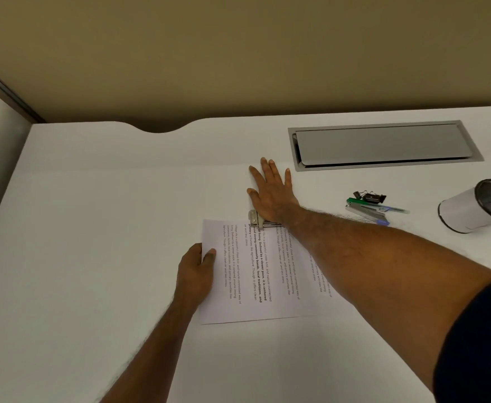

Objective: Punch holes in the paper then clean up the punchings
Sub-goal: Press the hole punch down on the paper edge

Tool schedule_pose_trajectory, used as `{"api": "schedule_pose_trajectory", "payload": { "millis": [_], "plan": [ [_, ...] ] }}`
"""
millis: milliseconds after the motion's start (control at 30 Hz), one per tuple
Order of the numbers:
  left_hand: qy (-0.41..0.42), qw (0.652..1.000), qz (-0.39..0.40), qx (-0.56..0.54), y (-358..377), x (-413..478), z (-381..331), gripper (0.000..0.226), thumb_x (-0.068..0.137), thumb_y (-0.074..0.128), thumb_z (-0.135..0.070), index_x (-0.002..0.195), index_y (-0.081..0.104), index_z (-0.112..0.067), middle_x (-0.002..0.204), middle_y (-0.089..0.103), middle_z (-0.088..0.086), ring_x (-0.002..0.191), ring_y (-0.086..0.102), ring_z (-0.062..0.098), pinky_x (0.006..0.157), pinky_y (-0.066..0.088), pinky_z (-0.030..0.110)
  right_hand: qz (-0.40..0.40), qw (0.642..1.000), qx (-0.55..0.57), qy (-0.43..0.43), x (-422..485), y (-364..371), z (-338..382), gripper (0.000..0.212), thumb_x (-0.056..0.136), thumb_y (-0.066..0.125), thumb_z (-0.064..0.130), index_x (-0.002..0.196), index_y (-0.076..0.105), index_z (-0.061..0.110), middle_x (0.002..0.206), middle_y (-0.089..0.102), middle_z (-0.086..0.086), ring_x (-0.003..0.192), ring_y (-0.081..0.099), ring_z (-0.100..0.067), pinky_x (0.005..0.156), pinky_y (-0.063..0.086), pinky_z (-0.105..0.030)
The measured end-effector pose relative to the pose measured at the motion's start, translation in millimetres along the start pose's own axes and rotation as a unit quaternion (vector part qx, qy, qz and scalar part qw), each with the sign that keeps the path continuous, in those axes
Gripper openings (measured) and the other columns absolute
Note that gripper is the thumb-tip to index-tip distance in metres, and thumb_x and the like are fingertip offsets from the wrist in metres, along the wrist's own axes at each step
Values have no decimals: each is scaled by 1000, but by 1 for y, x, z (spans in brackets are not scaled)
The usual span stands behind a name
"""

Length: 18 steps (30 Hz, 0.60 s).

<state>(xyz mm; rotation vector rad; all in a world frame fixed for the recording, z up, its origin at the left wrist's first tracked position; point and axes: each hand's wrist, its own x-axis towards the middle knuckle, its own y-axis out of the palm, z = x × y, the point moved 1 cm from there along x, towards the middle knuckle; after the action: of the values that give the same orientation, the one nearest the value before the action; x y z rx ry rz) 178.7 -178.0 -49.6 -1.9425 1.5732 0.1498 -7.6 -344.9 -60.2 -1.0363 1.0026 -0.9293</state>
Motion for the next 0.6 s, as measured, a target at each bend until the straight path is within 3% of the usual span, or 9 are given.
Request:
{"api": "schedule_pose_trajectory", "payload": {
  "millis": [167,333,467,600],
  "plan": [
    [4,1000,-4,3,0,0,-1,21,100,49,-23,99,63,-7,100,70,9,90,68,28,77,55,39,-13,999,46,6,-4,-5,3,62,98,32,49,152,16,24,163,-2,-6,150,-6,-21,119,-4,-55],
    [12,1000,3,6,-2,-3,-5,23,100,48,-22,103,63,-5,101,70,10,90,68,28,68,51,29,-68,995,77,6,-19,-16,4,48,95,43,50,131,54,21,150,41,-3,143,28,-15,119,-2,-52],
    [17,1000,9,14,-4,-5,-7,24,101,47,-23,103,62,-4,101,69,10,84,66,23,63,48,24,-155,985,77,1,-36,-18,7,49,93,40,57,119,60,21,129,59,2,134,40,-16,117,2,-54],
    [18,1000,7,10,-4,-5,-5,24,101,47,-23,101,62,-4,101,69,12,84,66,24,65,48,27,-244,961,134,8,-61,-27,-1,43,96,39,50,112,63,20,118,64,3,124,49,-16,118,10,-50]
  ]
}}
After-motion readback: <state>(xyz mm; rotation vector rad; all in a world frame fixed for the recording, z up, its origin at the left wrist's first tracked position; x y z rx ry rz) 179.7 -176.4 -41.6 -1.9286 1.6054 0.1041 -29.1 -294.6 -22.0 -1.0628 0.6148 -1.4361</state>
